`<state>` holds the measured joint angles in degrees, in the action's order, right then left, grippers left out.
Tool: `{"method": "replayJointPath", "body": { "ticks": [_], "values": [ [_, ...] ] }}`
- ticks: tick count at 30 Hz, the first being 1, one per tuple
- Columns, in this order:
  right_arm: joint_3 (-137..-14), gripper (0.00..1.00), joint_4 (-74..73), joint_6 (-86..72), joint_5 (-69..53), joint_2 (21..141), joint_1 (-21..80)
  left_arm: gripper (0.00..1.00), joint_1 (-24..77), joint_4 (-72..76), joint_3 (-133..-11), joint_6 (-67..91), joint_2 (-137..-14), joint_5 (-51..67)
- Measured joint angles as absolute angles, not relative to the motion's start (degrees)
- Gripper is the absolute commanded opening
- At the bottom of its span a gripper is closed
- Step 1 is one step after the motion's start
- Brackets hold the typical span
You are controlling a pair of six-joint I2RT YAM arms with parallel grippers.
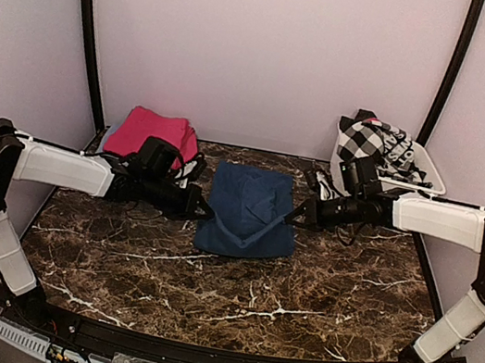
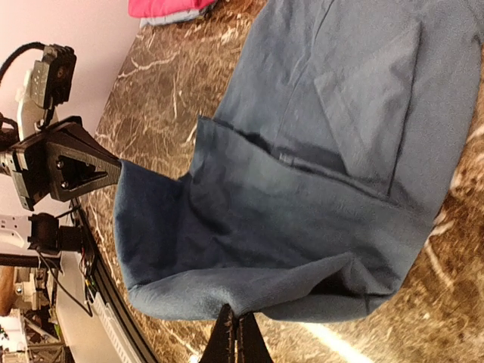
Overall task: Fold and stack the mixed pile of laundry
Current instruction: Fold the 2/3-rectangle-folded T-shirt at the center of the board.
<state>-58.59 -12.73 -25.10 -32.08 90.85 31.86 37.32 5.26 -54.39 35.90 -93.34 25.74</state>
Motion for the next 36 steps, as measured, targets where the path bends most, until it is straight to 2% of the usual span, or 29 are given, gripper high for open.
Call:
{"method": "replayJointPath", "body": {
  "ticks": [8,24,31,36],
  "values": [
    [-72.0,0.00,-12.7,-22.2,-32.2,100.8,26.7,0.00,32.8,6.4,-64.6,34.6,-101.5,26.0],
    [-95.9,0.00,-13.7,-19.6,-28.3,128.3,23.2,0.00,27.0,6.3,-87.5,31.7,-127.1,22.2],
    [-90.3,0.00,-10.7,-19.8,-28.2,129.9,23.2,0.00,27.2,6.2,-86.3,31.7,-129.7,22.6],
    [-80.1,0.00,-6.3,-19.9,-28.6,124.1,24.3,0.00,28.1,10.7,-76.8,32.4,-124.6,23.4]
  ]
}}
